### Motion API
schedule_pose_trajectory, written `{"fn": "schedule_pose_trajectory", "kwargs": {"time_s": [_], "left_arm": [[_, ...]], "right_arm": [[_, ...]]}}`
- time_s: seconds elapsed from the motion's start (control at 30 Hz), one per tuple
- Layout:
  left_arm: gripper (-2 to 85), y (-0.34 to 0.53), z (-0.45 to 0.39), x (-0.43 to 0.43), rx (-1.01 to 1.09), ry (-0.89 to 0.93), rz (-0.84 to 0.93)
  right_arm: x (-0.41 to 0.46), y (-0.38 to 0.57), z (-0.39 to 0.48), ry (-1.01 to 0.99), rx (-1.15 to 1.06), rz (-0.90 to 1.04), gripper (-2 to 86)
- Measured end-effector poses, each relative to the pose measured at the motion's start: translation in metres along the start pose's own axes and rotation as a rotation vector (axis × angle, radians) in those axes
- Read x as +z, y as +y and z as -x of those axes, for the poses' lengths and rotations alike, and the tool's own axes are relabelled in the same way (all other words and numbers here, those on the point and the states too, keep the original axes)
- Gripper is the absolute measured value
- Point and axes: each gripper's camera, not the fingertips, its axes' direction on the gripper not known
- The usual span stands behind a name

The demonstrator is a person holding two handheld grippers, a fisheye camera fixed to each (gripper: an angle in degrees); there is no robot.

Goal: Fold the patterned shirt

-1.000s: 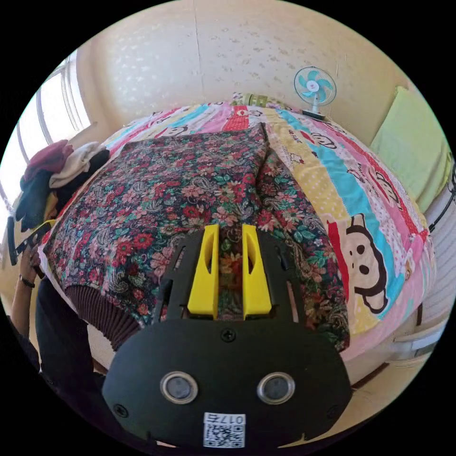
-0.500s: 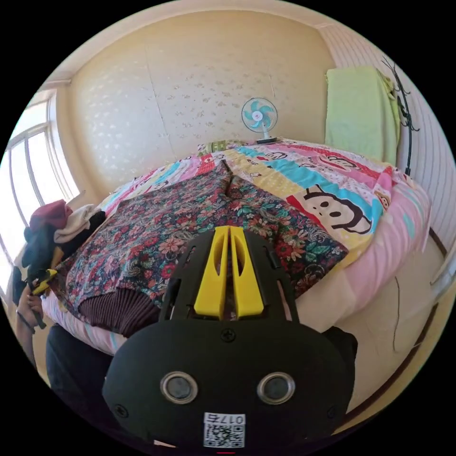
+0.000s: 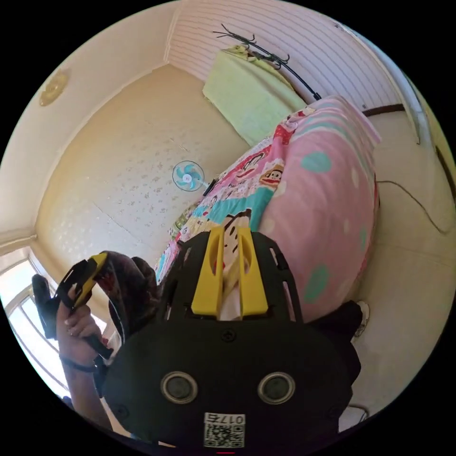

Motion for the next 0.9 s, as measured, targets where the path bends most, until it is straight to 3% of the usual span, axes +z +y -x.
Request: {"fn": "schedule_pose_trajectory", "kwargs": {"time_s": [0.17,0.23,0.3,0.4,0.5,0.6,0.67,0.77,0.83,0.9], "left_arm": [[3.5,0.078,-0.043,0.116,-0.051,-0.057,0.186],[4.5,0.095,-0.040,0.124,-0.082,-0.058,0.202],[6.2,0.106,-0.033,0.118,-0.095,-0.016,0.223],[9.9,0.126,-0.018,0.086,-0.128,0.164,0.211],[8.8,0.149,-0.009,0.027,-0.070,0.227,0.117],[9.5,0.175,0.009,-0.039,-0.036,0.030,-0.001],[9.8,0.195,0.038,-0.080,-0.079,-0.154,-0.051],[10.4,0.217,0.083,-0.107,-0.175,-0.290,-0.044],[11.0,0.226,0.111,-0.113,-0.259,-0.275,0.001],[10.9,0.234,0.132,-0.120,-0.324,-0.241,0.010]], "right_arm": [[0.001,-0.010,-0.004,-0.033,-0.022,0.040,7.6],[0.005,-0.012,0.003,-0.071,-0.076,0.068,8.5],[0.012,-0.016,0.013,-0.266,-0.169,0.139,10.1],[0.025,-0.018,0.032,-0.431,-0.289,0.289,11.7],[0.045,-0.011,0.058,-0.336,-0.405,0.547,13.0],[0.058,0.004,0.074,-0.104,-0.481,0.686,12.7],[0.066,0.011,0.077,-0.040,-0.493,0.727,11.3],[0.074,0.015,0.086,-0.005,-0.485,0.850,7.3],[0.057,0.014,0.103,-0.008,-0.542,0.770,4.9],[0.021,0.003,0.125,0.023,-0.543,0.537,3.8]]}}
